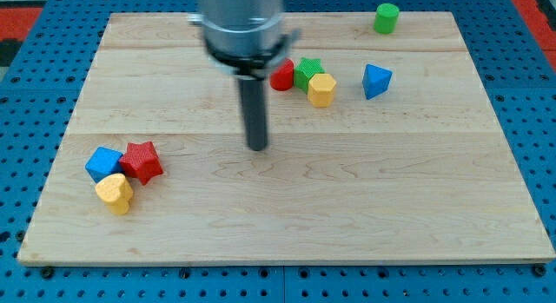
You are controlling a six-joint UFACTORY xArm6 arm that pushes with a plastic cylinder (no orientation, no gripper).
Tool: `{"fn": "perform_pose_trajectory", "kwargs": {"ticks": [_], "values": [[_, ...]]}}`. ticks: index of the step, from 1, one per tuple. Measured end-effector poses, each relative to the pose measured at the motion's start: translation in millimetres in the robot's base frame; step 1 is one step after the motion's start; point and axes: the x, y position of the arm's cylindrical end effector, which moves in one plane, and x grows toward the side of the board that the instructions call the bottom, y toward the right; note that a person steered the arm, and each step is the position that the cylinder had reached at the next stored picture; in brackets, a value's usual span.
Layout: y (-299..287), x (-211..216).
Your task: Move red circle closer to red star
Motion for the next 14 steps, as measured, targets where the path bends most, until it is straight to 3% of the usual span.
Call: {"fn": "perform_pose_trajectory", "kwargs": {"ticks": [1,2,3,4,5,6,7,8,9,10,11,12,13,14], "values": [[119,-12],[165,-88],[88,-98],[47,-116],[121,-128],[95,-161],[17,-173],[-65,-122],[-90,-109],[-115,-64],[-118,-31],[-84,-24],[-137,0],[-143,12]]}}
